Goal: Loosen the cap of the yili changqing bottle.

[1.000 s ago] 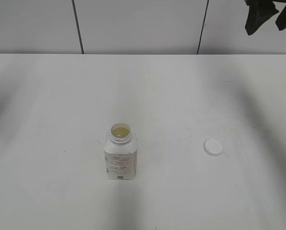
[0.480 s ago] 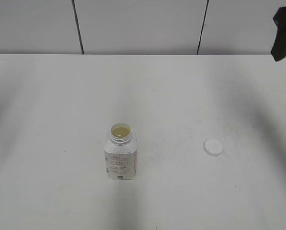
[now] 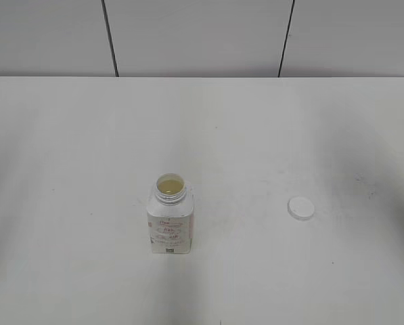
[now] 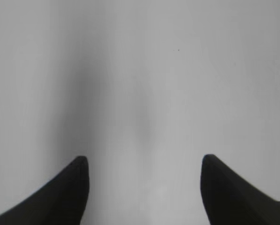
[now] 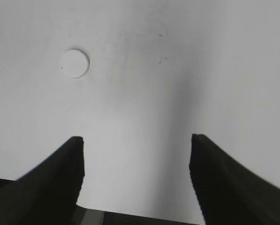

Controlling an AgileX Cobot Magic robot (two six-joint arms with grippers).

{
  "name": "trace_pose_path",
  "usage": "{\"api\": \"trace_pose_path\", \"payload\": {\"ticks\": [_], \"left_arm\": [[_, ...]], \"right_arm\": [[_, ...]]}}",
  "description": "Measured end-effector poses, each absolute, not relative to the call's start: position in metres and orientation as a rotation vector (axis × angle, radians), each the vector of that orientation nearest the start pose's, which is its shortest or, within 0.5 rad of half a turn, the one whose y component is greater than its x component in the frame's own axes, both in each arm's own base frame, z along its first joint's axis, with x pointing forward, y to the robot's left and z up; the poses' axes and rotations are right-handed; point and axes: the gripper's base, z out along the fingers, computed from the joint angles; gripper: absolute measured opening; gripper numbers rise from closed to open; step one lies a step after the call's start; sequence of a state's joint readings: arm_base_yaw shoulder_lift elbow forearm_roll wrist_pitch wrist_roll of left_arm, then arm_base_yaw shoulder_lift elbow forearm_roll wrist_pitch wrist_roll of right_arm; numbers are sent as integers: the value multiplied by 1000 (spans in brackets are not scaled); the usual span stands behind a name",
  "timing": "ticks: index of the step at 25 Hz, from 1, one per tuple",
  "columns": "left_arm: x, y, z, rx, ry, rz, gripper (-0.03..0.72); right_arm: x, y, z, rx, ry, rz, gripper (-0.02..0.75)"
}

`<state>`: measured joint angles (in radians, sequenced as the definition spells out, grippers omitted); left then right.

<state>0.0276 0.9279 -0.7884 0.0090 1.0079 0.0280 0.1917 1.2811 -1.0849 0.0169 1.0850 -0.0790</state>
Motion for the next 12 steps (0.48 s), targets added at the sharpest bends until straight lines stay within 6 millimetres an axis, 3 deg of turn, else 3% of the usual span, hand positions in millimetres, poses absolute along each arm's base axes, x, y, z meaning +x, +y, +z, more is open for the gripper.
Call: {"api": "trace_pose_path", "payload": {"ticks": [5, 12], "left_arm": [[120, 3, 289, 3, 2568, 22, 460], [91, 2, 271, 1, 2540, 14, 460]], "right_arm": [[209, 42, 302, -362, 2716, 54, 553], [175, 35, 277, -353, 2717, 55, 553]]}}
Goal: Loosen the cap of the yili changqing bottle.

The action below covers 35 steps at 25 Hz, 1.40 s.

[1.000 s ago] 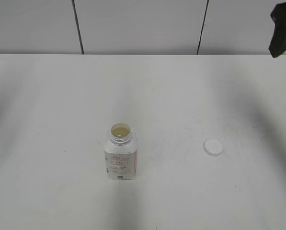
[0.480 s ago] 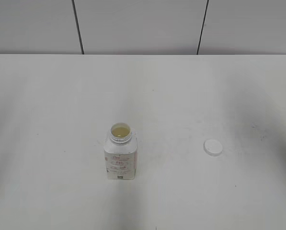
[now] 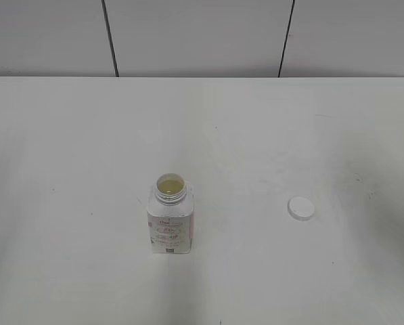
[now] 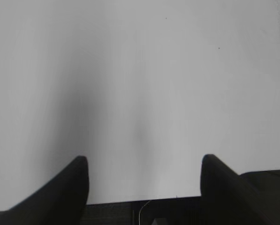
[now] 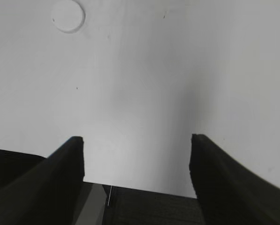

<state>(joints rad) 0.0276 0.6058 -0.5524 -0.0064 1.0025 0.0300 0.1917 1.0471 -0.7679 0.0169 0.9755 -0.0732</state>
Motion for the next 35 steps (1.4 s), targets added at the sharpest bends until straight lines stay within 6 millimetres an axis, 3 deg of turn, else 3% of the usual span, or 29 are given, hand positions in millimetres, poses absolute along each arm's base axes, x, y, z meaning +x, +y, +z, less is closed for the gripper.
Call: {"api": "trace_pose_path", "payload": {"ticks": [9, 24, 35], "left_arm": [[66, -3, 272, -10, 2459, -45, 457], [16, -5, 285, 0, 2148, -48, 428], [-9, -6, 285, 7, 2005, -48, 426]], "right_arm": [[129, 27, 256, -305, 2680, 74, 553], [58, 13, 285, -232, 2246, 122, 553], [26, 6, 285, -213, 2221, 119, 553]]}}
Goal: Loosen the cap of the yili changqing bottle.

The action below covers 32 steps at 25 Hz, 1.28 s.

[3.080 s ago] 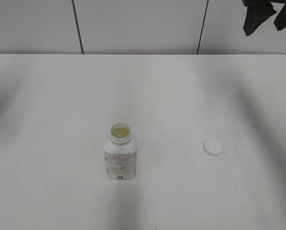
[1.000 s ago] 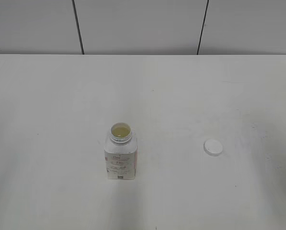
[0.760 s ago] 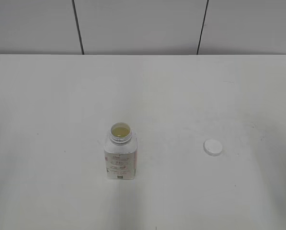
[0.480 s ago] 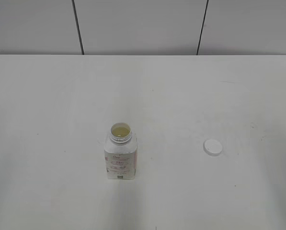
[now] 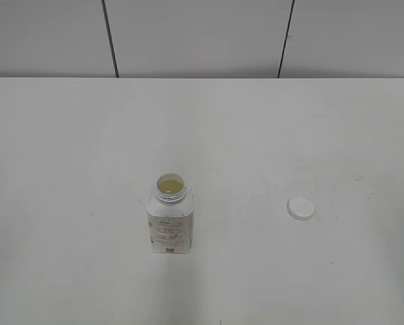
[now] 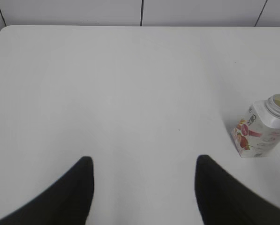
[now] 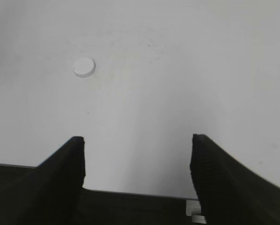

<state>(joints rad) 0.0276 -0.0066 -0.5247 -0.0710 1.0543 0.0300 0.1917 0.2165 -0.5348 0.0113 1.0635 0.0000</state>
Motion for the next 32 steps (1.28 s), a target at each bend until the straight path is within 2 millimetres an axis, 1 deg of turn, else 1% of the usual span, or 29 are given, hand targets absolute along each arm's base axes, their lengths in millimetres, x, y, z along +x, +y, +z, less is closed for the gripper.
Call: {"api": "trace_pose_path", "payload": {"ticks": [5, 8, 12, 14, 25, 32], "left_arm": [[-9, -6, 285, 7, 2005, -49, 418], [-9, -6, 285, 7, 2005, -49, 417], [-9, -6, 285, 7, 2005, -50, 397], [-9, -6, 285, 7, 2004, -54, 390], [-9, -7, 285, 8, 2003, -64, 360], [-9, -7, 285, 8, 2003, -64, 322]], "right_arm": [[19, 3, 279, -212, 2208, 99, 553], [11, 2, 280, -208, 2163, 101, 553], [-4, -2, 280, -198, 2066, 97, 553], [-8, -3, 280, -194, 2038, 94, 553], [-8, -4, 279, -193, 2036, 83, 553], [-8, -4, 279, -191, 2036, 79, 552]]}}
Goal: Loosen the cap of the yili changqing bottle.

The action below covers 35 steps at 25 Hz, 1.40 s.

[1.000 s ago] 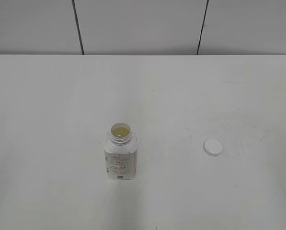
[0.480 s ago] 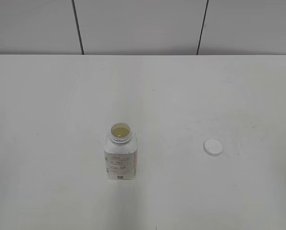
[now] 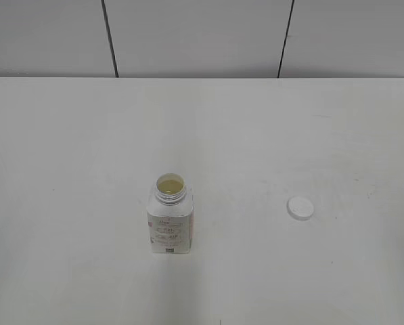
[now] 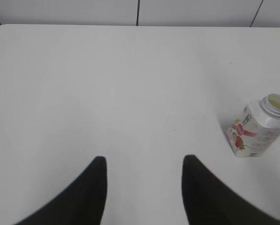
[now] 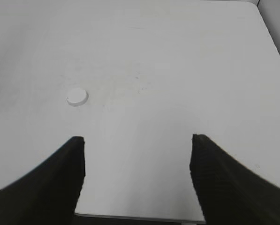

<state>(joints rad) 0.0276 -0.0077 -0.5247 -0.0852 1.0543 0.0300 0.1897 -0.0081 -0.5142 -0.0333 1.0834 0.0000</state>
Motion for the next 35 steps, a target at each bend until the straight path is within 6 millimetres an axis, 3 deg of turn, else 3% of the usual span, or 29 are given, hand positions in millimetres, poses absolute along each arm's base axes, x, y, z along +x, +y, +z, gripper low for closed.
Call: {"api": "trace_pose_path", "payload": {"ticks": [10, 28, 35], "left_arm": [[-9, -7, 285, 8, 2003, -64, 247], [-9, -7, 285, 8, 2003, -64, 242], [-9, -7, 285, 8, 2003, -64, 240]], "right_arm": [[-8, -4, 279, -136, 2040, 45, 552], [-8, -4, 279, -132, 2040, 43, 552], [-9, -3, 279, -39, 2044, -15, 552]]}}
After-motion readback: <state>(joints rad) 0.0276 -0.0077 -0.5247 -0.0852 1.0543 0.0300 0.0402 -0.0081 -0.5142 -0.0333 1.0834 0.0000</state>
